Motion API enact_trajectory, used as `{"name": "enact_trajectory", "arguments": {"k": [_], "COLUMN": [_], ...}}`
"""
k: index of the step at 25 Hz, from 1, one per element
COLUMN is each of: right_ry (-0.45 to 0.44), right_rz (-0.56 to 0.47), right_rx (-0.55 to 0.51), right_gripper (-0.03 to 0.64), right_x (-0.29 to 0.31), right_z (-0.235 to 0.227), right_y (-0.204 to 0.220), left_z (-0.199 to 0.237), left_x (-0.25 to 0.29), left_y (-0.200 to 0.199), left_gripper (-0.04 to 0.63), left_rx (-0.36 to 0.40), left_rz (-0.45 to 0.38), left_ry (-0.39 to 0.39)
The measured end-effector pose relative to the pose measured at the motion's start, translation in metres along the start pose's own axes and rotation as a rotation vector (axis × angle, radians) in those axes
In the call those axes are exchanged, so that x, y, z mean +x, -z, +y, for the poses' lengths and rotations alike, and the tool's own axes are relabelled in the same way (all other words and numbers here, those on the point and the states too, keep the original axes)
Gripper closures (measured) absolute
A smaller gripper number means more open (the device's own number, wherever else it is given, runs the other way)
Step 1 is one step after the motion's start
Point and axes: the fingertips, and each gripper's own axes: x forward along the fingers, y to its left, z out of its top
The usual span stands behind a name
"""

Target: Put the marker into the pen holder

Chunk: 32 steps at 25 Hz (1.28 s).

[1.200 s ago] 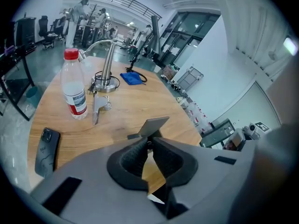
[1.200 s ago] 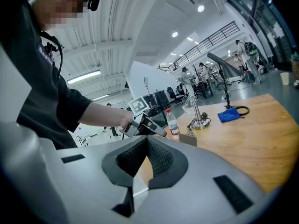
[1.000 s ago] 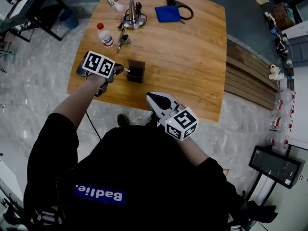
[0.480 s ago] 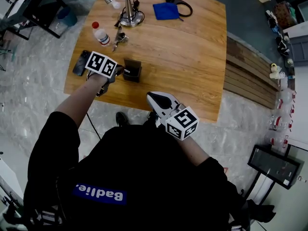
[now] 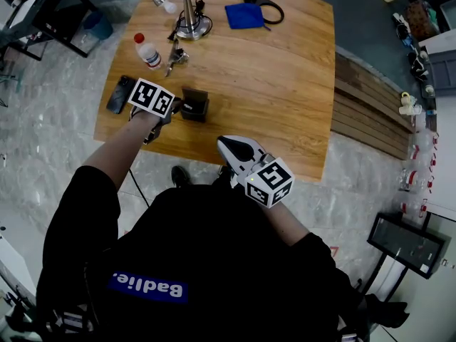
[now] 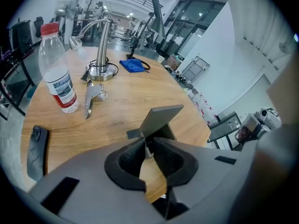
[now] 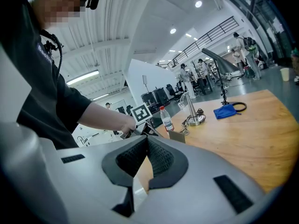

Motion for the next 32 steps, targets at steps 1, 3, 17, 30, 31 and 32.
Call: {"name": "enact_trajectory", "arguments": {"k": [1, 3, 17, 30, 31, 32], "right_ry": [0.0, 0.002, -0.008, -0.004, -0.002, -0.001], "right_rz": [0.0, -0.001, -0.014, -0.062, -0.071, -0.079], "right_rx": [0.001, 0.002, -0.031, -0.098, -0.106, -0.114], "right_gripper": [0.611, 0.611, 0.611, 0.611, 0.611, 0.611], "right_x": [0.0, 0.001, 0.012, 0.021, 0.021, 0.022], "right_z": [0.0, -0.001, 0.009, 0.024, 0.026, 0.028], "right_y": [0.0, 0.0, -0.014, -0.038, -0.04, -0.042], "left_z": [0.0, 0.0, -0.024, -0.134, -0.141, -0.147], "left_x": [0.0, 0.001, -0.072, -0.133, -0.135, -0.138], "left_y": [0.0, -0.002, -0.021, -0.003, 0.0, 0.002], "left_gripper": [0.544, 0.517, 0.472, 0.474, 0.474, 0.474], "left_rx": [0.002, 0.007, 0.099, 0.324, 0.327, 0.334], "left_rz": [-0.002, -0.01, -0.181, -0.437, -0.466, -0.503], "left_ry": [0.001, 0.006, 0.035, 0.125, 0.134, 0.142]}}
